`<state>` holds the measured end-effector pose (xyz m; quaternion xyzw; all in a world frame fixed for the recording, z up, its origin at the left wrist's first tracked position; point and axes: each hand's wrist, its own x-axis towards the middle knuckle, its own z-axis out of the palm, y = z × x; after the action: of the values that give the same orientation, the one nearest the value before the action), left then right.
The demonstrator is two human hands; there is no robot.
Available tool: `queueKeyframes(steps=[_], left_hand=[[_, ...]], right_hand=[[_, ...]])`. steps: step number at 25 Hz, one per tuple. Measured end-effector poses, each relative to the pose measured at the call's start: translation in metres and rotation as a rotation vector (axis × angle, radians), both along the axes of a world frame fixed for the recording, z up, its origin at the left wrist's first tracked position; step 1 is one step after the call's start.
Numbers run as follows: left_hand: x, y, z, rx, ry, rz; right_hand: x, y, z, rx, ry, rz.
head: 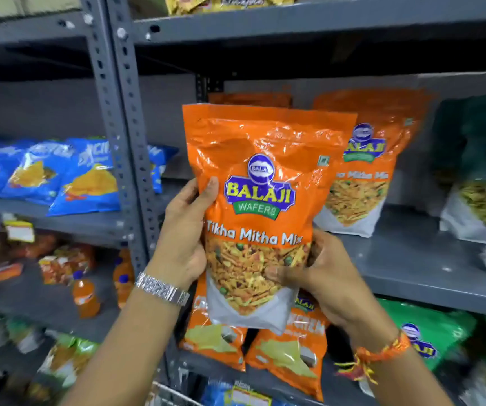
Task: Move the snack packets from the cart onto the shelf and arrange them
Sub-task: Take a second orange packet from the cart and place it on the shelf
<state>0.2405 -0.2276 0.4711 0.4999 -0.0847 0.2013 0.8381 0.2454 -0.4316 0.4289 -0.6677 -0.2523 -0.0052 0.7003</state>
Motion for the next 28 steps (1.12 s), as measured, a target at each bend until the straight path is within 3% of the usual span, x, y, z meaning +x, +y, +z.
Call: queueKeyframes(steps=[6, 18, 25, 28], left_hand=[[0.052, -0.071, 0.054, -0.007, -0.063, -0.186], [0.133, -0.085, 0.035, 0.03, -0.036, -0.146], [0.14, -0.083, 0.028, 0.024, -0.017, -0.102], [0.139, -0.078, 0.026, 0.013, -0.012, -0.085]], right_hand=[[0.028, -0.07, 0.051, 0.07, -0.078, -0.167], [0.108, -0.077, 0.039, 0.013, 0.0, -0.237], [0.116, -0.074, 0.034, 0.003, 0.032, -0.243], [0.111, -0.074, 0.033, -0.047, -0.001, -0.343]])
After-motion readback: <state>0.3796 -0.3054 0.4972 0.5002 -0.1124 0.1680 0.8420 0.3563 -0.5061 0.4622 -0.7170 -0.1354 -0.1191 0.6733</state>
